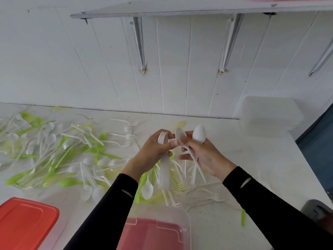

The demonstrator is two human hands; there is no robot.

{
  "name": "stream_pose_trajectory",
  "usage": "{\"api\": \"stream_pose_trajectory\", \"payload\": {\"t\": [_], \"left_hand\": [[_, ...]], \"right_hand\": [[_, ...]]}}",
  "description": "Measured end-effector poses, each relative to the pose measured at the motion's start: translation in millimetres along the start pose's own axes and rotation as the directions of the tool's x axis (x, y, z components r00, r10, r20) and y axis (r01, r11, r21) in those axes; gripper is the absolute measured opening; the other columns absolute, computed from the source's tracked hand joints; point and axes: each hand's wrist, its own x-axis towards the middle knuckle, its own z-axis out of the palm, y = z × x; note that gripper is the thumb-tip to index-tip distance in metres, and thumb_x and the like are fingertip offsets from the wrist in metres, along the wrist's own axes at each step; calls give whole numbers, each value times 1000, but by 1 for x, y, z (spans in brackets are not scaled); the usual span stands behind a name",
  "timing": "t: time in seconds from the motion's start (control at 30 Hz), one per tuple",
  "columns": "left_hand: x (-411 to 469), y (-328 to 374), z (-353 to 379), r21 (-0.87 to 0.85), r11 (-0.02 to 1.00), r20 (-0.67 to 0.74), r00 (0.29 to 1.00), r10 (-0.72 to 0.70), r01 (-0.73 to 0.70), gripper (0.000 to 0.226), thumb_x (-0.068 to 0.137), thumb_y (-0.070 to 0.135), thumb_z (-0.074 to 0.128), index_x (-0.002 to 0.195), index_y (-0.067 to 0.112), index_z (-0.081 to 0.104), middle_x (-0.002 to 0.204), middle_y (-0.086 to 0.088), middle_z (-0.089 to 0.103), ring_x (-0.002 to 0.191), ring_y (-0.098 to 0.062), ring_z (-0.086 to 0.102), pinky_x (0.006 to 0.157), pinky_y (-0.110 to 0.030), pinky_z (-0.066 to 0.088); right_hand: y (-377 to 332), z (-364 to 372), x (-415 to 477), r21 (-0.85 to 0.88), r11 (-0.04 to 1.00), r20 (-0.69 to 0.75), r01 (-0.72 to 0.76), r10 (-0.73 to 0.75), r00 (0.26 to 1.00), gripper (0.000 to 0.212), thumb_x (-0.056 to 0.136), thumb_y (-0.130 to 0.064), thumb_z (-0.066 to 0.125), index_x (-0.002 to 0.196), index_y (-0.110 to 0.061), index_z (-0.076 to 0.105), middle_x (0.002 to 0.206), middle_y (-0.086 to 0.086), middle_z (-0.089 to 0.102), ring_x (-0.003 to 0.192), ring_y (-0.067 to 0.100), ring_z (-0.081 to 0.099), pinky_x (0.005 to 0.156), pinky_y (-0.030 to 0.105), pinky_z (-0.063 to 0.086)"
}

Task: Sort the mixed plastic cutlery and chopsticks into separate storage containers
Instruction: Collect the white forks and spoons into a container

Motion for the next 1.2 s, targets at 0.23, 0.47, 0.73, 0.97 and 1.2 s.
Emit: {"api": "stream_pose_trajectory", "payload": {"t": [0.23,0.47,0.73,0.97,1.2], "left_hand": [[0,-4,2,133,991,-57,998,2,6,17,96,25,63,98,8,63,96,-11,69,89,-27,68,82,-40,57],[-1,0,-1,60,997,-196,979,50,-39,21,98,-1,43,113,5,56,94,-14,68,83,-28,71,85,-47,58],[-3,1,3,77,997,-139,990,15,-4,24,93,27,65,100,4,60,78,-5,55,71,-16,56,63,-28,52],[0,-1,-3,79,997,-99,995,24,-16,58,66,46,87,93,7,53,95,-26,67,86,-33,65,87,-56,51],[-3,3,1,67,994,-160,983,91,-81,40,81,44,68,113,21,66,82,-6,68,73,-24,67,64,-32,55]], "right_hand": [[8,2,3,-118,992,-66,-43,35,997,33,100,-42,50,112,-15,66,85,5,66,68,17,64,62,34,58],[12,-10,3,-483,875,-161,6,-95,982,32,97,-37,55,121,-28,35,67,-6,46,45,0,41,50,18,36],[29,-3,4,-621,766,-25,167,-232,972,8,101,-17,46,108,-16,45,104,4,60,64,8,52,54,17,40],[53,9,2,-627,713,-10,313,-408,913,20,96,-28,62,115,-34,65,124,-7,49,101,13,62,70,27,59],[50,19,-5,-614,749,208,249,-150,966,45,103,-33,48,135,-60,33,134,-14,46,112,9,56,99,26,46]]}}
